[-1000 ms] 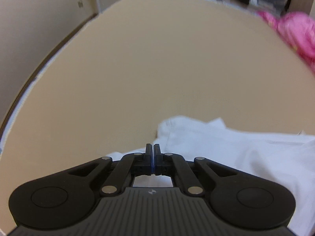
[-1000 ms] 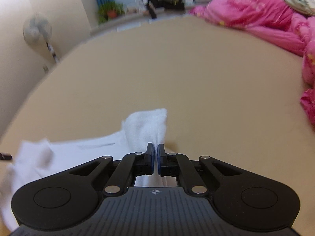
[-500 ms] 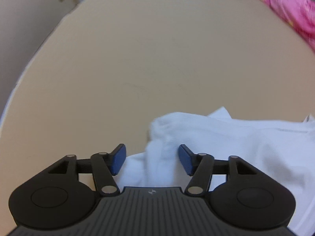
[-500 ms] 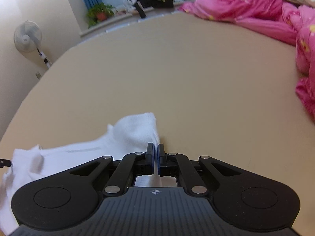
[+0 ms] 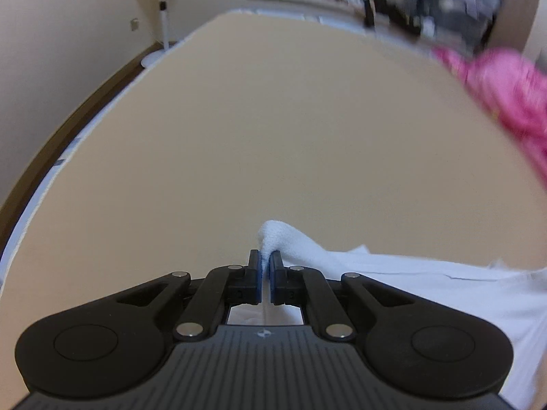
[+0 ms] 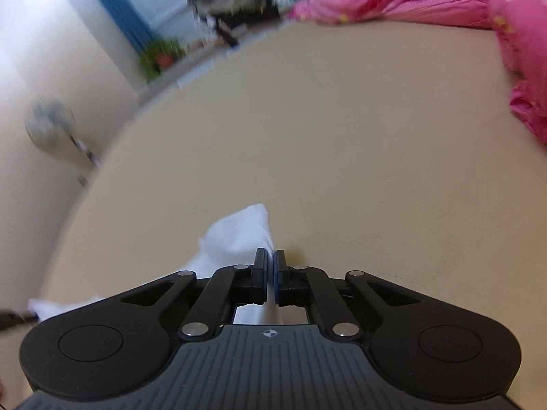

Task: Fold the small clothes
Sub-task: 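Lift the hem with both grippers and fold it over toward the collar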

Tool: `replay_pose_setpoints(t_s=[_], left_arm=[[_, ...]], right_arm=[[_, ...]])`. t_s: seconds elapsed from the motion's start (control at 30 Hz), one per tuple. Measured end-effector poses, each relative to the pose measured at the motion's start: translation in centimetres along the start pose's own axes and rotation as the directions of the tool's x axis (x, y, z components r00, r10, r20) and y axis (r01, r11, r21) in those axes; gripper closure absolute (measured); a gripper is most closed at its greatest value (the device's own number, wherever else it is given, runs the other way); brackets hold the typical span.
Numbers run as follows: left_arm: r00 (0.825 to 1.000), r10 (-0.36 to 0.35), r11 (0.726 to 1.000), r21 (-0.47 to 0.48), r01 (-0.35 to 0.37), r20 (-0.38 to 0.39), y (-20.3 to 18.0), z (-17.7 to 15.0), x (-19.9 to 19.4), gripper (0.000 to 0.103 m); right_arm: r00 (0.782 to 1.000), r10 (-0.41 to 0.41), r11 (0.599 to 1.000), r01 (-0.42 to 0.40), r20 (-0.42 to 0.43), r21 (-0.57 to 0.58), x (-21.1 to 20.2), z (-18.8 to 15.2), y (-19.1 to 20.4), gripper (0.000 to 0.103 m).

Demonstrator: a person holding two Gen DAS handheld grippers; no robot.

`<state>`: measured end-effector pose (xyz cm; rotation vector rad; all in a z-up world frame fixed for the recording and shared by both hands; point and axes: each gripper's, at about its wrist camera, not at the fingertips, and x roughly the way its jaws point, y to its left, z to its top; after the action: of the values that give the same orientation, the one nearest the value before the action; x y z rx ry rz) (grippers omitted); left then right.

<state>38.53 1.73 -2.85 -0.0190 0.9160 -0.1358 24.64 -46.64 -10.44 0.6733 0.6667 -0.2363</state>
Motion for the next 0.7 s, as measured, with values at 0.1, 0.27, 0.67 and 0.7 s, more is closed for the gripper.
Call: replay_pose_setpoints(t_s=[0.1,0.27,0.67,0.7], left_arm=[[0.999,0.017,1.0,0.0,-0.017,0.045,1.3,0.3,-1.2,0.098],[0.973,0.222,0.97,0.112,-0.214,-0.062,-1.3,1.1,6.6,0.083],[0.981,0.166,0.985,0.056,-0.161,-0.104,1.8,-2.3,5.5,0.025],[0.985,0.145,0.988,0.059,-0.139,-0.097,1.8,-2.7,5.0,0.023]], right_arm=[[0.995,0.048,0.998,-0.051,0.082,0.042,-3.6,0.5,0.4,0.101],[0.998,-0.053,0.999,0.053,0.027,0.008,1.0,0.8,1.2,0.1],[0.993,-0.119,0.992,0.118,-0.012,-0.047,3.1,0.1,-0.2,0.085],[0.995,-0.096,0.992,0.095,-0.003,-0.088,3.0,0.3,0.5,0.085]])
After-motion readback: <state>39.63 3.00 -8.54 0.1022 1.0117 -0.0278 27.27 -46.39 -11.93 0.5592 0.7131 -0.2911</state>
